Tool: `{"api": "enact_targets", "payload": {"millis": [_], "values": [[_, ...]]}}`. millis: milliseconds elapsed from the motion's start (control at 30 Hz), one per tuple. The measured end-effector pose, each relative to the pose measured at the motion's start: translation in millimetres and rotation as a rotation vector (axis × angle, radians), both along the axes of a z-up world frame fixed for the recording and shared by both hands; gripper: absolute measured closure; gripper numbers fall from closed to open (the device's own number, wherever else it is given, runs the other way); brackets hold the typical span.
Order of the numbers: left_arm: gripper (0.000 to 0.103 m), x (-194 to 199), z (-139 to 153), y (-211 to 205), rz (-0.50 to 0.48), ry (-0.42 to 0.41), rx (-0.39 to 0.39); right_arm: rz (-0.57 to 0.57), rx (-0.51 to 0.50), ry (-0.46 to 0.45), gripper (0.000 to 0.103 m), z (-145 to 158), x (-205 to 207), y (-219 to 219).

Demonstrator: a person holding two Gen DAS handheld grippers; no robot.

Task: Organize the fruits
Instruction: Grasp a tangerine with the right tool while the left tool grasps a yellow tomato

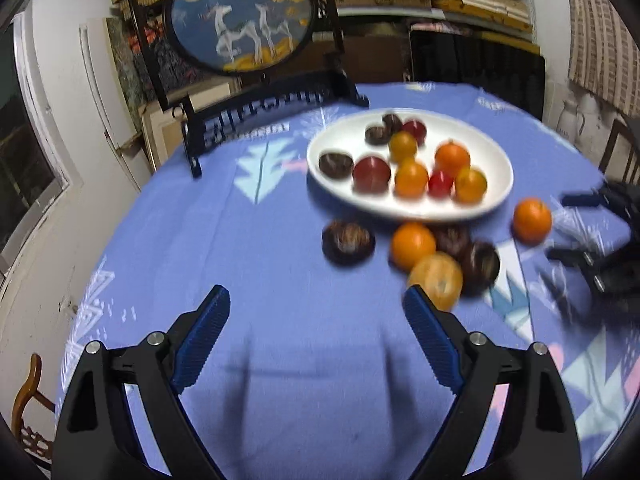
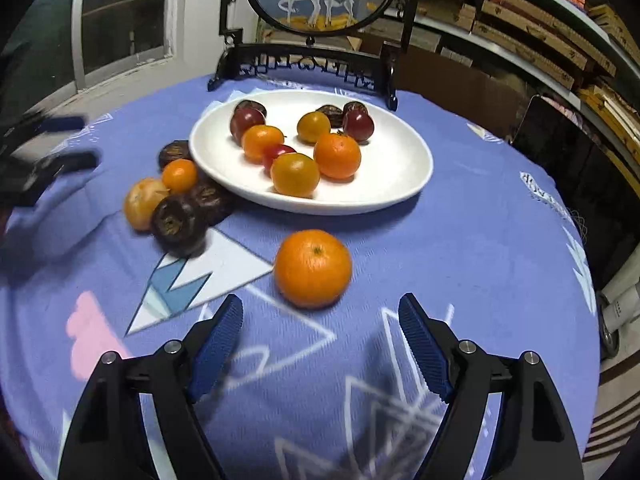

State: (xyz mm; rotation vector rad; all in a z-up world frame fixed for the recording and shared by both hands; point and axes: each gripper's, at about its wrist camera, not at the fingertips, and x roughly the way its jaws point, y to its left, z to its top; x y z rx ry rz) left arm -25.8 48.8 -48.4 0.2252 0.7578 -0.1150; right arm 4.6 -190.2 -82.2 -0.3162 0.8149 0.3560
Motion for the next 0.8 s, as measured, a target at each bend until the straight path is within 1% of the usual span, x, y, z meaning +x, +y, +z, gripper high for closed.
{"api": "enact_targets", "payload": {"millis": [67, 100, 133, 233, 300, 367, 433, 533, 567, 633, 667, 733, 800], "values": [[0.016, -4, -7, -4, -0.021, 0.024, 0.013, 0.002, -0.007, 0.036, 0.03, -8, 13, 6], [0.016, -5, -9, -7, -0.032, 0.027, 0.021, 0.009, 0.0, 0.059, 0.051, -11, 17, 8], [0.016, -6, -10, -11, -0.05, 0.028, 0.029, 0.008, 0.017, 0.061, 0.057, -10, 18, 7], [0.016, -6, -14, -28, -0.112, 0.024, 0.04, 0.01, 0.013, 0.06, 0.058, -9, 11, 7], [0.016, -3, -18, -40, -0.155, 0.024, 0.053, 0.016, 0.036, 0.076, 0.058, -9, 3, 2], [0.016, 2, -24, -51, -0.194, 0.03, 0.081, 0.007, 0.04, 0.074, 0.058, -7, -3, -3], [0.018, 10, -31, -62, -0.232, 0.065, 0.104, 0.006, 0.056, 0.075, 0.058, -4, -8, -7], [0.019, 22, -36, -71, -0.252, 0.092, 0.119, 0.009, 0.061, 0.076, 0.058, -2, -12, -9], [0.019, 25, -37, -73, -0.271, 0.113, 0.107, 0.012, 0.062, 0.078, 0.058, -2, -11, -8], [0.029, 24, -38, -79, -0.307, 0.12, 0.104, 0.016, 0.064, 0.08, 0.058, -3, -12, -7], [0.04, 22, -38, -82, -0.323, 0.122, 0.108, 0.016, 0.067, 0.084, 0.058, -4, -11, -6], [0.046, 18, -39, -85, -0.345, 0.114, 0.125, 0.02, 0.065, 0.09, 0.058, -7, -13, -5], [0.047, 17, -39, -85, -0.353, 0.116, 0.124, 0.02, 0.059, 0.094, 0.058, -9, -15, -3]]}}
